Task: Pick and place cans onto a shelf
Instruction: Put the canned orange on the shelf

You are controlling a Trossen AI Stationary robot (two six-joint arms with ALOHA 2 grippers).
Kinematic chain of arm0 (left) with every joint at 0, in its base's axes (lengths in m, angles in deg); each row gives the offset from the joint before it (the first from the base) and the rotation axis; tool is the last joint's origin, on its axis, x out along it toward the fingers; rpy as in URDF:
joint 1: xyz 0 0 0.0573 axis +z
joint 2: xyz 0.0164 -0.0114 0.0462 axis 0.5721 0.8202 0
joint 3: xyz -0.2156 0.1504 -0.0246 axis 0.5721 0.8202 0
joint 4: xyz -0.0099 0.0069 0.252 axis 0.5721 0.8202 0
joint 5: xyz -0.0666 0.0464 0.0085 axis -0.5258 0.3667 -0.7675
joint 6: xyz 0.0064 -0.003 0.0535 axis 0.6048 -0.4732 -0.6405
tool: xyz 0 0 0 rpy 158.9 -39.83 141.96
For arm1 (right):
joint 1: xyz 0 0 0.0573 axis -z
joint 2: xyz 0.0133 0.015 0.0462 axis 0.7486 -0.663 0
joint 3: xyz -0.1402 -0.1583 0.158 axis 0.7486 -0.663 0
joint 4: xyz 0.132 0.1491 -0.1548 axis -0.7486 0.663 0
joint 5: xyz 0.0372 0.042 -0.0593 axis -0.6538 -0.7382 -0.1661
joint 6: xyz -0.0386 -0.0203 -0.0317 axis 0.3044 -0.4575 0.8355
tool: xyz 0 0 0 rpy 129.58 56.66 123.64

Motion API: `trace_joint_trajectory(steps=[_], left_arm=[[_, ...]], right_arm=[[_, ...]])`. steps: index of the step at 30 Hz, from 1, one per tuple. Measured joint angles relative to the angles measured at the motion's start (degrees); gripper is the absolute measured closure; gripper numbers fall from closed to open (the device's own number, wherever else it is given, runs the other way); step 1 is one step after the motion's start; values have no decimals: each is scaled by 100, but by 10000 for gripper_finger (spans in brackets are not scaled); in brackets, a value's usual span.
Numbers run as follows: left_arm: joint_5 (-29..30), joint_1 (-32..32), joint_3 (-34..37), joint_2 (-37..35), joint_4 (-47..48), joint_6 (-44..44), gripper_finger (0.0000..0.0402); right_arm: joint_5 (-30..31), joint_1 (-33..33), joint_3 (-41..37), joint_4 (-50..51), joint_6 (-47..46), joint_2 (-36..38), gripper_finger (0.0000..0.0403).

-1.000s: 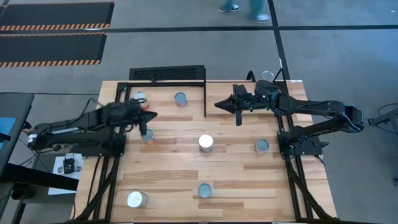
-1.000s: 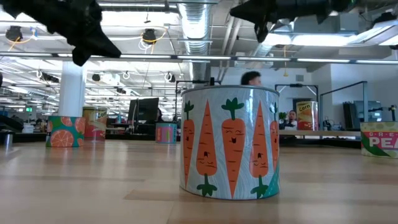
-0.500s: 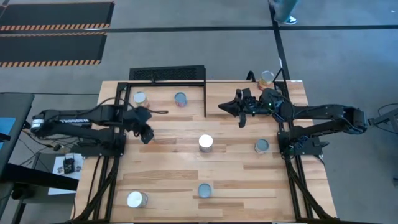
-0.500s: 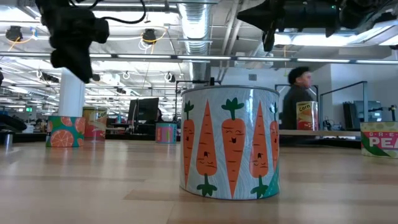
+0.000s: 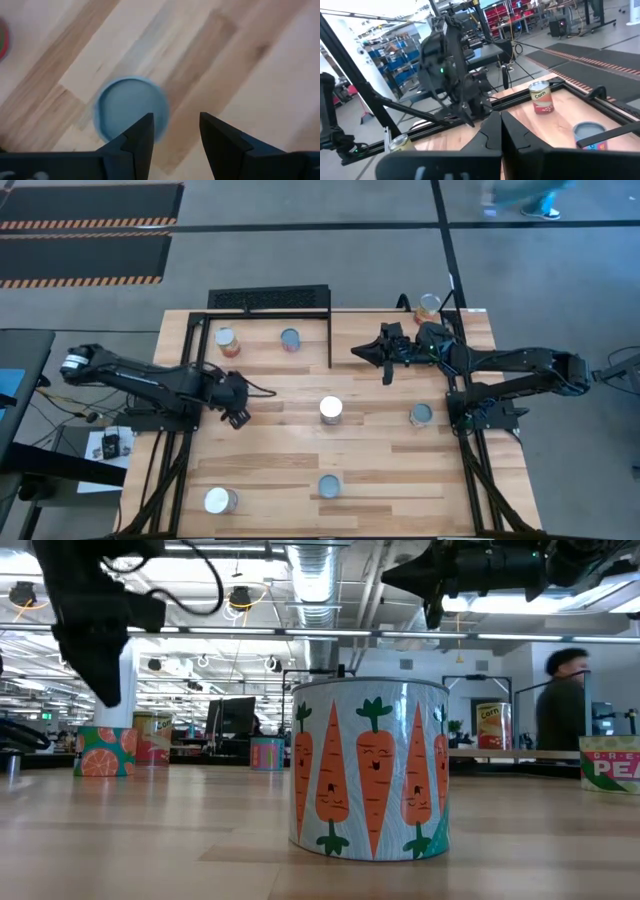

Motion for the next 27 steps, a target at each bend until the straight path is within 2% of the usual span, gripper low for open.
trace_joint_trajectory(steps=[8,15,18,21,27], left_arm=[[81,24,287,492,-386,47,260],[88,173,618,673,-814,-206,313],[-14,194,508,563,-797,-509,352],[-364,207,238,474,-923,-940,391],[-889,86,-302,601,-1484,-1934,398]], right_arm=[[11,0,0,0,12,0,395],[11,0,0,-2,12,0,394],[11,0,0,-4,11,0,394],[11,0,0,-4,9,0,394],[11,0,0,-11,7,0,394]])
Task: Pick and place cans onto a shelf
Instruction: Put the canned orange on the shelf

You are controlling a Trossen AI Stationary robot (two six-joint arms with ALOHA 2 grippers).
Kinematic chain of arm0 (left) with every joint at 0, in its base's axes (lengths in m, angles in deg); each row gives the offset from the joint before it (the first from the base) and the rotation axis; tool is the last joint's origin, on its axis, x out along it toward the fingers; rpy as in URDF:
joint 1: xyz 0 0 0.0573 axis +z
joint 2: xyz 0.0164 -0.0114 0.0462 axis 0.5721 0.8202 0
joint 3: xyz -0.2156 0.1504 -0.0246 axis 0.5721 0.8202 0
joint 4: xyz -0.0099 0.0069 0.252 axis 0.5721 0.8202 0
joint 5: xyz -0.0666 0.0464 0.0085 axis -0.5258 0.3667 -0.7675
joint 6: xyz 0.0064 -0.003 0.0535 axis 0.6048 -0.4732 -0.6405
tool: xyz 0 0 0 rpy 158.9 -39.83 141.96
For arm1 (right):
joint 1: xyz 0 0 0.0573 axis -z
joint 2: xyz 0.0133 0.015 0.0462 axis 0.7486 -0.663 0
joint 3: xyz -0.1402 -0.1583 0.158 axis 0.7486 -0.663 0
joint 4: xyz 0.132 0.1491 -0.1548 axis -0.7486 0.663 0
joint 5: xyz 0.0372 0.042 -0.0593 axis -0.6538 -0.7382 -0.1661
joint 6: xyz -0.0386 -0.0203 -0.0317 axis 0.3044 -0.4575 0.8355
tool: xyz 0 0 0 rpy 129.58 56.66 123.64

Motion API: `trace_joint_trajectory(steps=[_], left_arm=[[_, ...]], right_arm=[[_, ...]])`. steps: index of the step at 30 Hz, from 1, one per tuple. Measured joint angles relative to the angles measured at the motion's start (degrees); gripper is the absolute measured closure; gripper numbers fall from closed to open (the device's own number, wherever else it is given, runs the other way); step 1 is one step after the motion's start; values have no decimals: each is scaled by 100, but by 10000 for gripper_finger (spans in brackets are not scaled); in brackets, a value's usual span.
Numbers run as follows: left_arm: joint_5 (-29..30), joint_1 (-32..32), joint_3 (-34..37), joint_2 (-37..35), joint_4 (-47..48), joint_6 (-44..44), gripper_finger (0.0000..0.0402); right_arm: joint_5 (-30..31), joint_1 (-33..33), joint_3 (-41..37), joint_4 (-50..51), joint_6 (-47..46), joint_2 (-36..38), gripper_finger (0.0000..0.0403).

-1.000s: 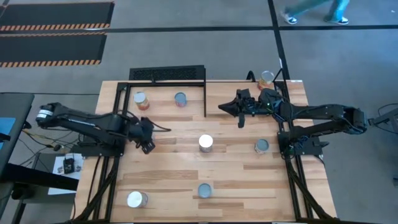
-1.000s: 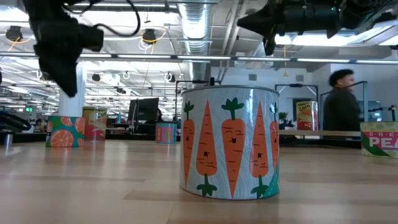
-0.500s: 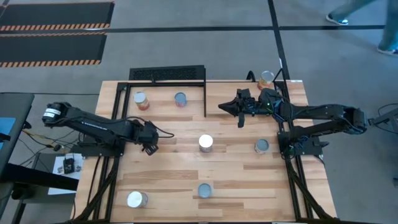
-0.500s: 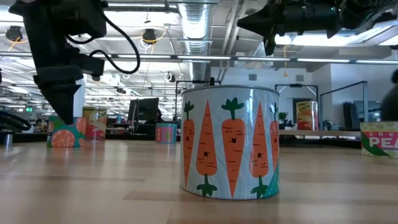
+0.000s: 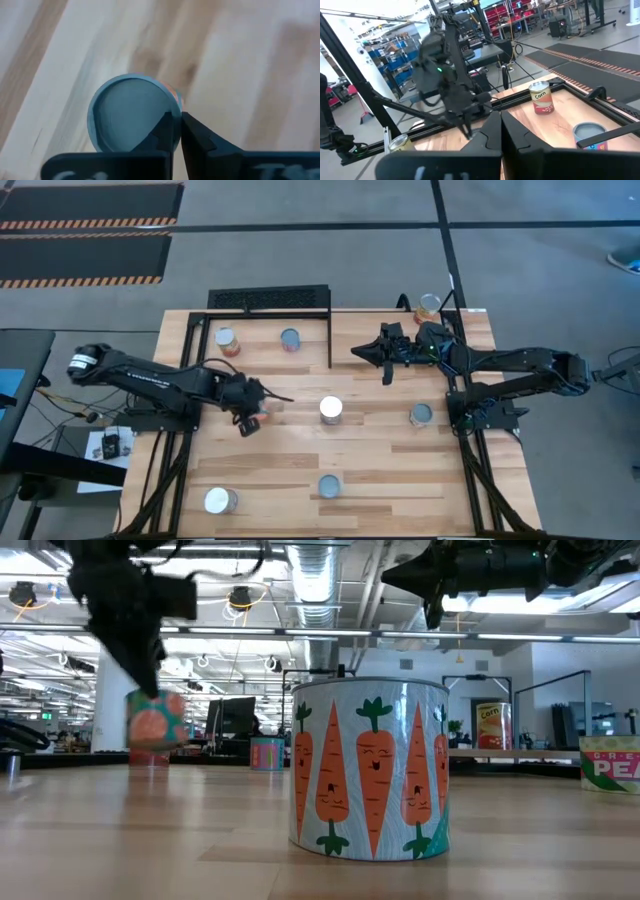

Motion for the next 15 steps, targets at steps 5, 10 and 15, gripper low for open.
trace_joint_trajectory(steps=[5,10,15], left_arm=[[32,-104,-526,573,-97,-829,399],[-202,-197,-1100,1356,-109,-1976,400],[-464,-421,-1502,2053,-254,-2672,400]], right_arm=[[6,-63,0,9,-132,0,394],[157,-257,0,68,-340,0,394],[155,-502,0,376,-350,65,394]])
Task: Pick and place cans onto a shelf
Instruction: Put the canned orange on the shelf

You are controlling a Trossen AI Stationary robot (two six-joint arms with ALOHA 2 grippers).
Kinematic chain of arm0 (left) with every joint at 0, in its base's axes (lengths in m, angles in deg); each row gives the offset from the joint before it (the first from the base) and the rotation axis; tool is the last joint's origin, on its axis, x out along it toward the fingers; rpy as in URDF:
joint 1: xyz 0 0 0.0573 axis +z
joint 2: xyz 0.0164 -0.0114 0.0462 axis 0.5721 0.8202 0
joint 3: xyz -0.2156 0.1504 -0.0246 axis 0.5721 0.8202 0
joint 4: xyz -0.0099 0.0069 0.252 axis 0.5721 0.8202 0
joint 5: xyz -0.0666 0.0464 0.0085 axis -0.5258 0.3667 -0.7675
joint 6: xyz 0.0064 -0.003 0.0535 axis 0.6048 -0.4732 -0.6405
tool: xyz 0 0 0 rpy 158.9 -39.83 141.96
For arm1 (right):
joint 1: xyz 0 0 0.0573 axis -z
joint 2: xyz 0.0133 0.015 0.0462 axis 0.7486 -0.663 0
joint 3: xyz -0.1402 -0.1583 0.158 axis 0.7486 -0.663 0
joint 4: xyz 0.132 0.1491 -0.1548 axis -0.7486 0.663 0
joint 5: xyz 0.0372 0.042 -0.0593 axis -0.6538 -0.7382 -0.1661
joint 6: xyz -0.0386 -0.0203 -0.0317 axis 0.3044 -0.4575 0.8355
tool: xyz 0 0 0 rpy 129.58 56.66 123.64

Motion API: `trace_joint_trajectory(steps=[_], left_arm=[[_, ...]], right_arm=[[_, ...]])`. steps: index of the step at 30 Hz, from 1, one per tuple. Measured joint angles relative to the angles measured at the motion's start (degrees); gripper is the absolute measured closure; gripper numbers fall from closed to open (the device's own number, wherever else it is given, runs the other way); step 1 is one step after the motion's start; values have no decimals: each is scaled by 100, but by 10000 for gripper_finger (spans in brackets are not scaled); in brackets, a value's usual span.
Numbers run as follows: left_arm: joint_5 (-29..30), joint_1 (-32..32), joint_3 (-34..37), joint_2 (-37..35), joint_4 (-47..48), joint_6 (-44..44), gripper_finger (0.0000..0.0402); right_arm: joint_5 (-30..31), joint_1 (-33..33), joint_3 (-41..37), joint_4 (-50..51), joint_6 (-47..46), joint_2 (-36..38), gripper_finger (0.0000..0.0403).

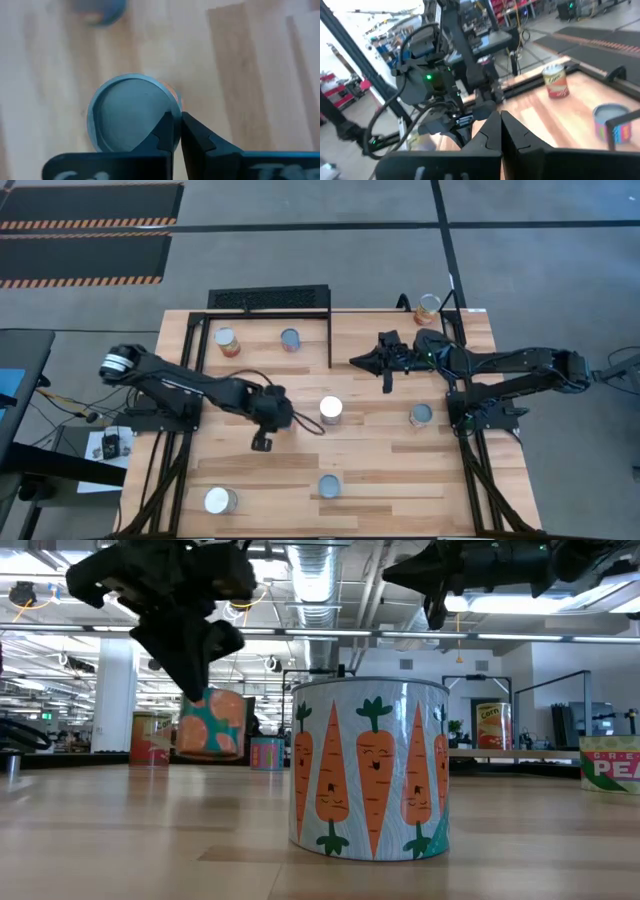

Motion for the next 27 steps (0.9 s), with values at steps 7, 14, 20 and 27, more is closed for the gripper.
trace_joint_trajectory(steps=[7,14,20,27], left_arm=[[770,-522,-1244,1271,-89,1215,401],[864,-962,-3296,2890,-35,1341,401],[1214,-936,-4945,4161,421,1297,401],[1193,-817,-6104,4982,542,1329,400]], right_arm=[[-50,-473,0,747,179,567,394],[-17,-826,1,1667,131,1423,394],[-2,-860,2,2214,345,1842,394],[-2,-860,4,2365,393,1900,394]])
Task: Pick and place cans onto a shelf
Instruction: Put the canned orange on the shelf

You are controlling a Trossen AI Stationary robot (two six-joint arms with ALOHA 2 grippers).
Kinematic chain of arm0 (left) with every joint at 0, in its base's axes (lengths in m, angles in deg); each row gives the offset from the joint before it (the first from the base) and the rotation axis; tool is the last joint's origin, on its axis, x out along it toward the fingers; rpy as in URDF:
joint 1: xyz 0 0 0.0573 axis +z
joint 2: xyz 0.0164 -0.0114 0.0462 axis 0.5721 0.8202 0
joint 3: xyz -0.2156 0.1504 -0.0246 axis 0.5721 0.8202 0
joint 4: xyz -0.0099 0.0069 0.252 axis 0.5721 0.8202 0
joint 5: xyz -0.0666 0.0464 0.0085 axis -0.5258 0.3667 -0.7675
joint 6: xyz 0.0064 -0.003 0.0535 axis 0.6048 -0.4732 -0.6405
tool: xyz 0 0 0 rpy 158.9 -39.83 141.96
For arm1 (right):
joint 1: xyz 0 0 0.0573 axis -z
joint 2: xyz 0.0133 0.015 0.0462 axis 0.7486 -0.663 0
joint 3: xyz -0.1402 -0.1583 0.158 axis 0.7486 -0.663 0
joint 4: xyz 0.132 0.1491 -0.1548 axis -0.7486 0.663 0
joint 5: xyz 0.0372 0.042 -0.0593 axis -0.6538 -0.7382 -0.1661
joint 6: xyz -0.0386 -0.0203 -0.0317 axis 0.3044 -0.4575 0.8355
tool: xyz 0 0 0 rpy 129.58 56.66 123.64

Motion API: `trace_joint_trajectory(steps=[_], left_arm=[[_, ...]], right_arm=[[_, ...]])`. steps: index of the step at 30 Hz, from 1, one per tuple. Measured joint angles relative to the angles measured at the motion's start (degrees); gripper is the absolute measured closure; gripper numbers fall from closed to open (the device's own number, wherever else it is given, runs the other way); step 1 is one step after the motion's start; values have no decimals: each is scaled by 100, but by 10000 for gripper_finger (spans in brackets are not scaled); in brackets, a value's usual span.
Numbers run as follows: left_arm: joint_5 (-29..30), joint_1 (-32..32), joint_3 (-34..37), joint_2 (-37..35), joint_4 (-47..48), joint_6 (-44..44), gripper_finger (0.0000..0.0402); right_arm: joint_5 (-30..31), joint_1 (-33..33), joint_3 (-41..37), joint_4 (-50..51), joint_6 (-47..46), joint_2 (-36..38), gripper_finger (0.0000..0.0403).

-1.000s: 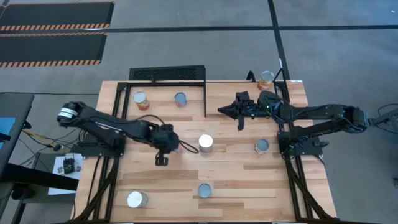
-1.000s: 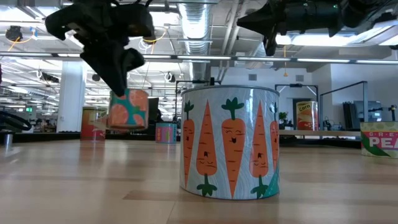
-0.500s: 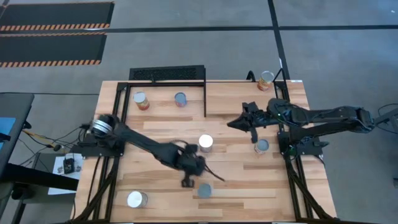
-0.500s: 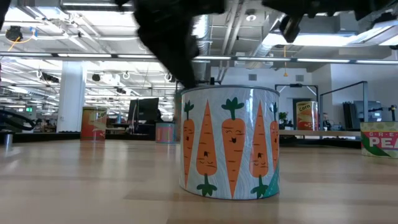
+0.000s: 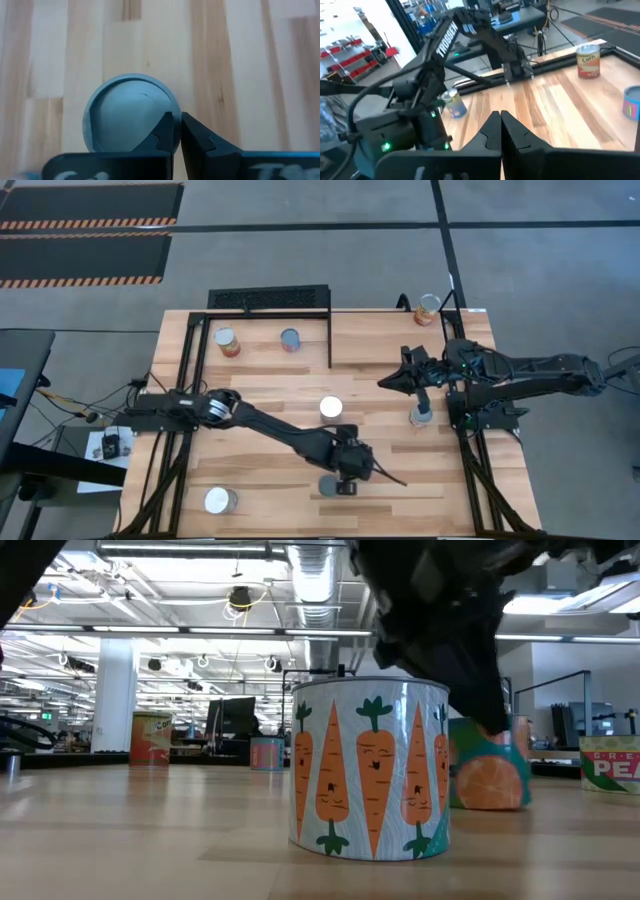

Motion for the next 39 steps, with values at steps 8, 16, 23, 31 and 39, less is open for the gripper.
trace_joint_trajectory(steps=[8,16,23,31,39], left_arm=[[-111,149,-61,-180,677,9,332],[295,137,-57,-823,1139,265,297],[763,-11,1159,-1659,385,857,366],[807,-121,4008,-3264,-2683,1928,401],[1516,-180,5906,-4446,-4178,2337,401]], right_arm=[[2,0,0,74,0,-10,394],[2,0,0,139,-2,-9,387],[63,-157,0,756,0,-15,393],[349,-526,0,1158,0,-116,396],[588,-965,-2,1375,-169,-823,396]])
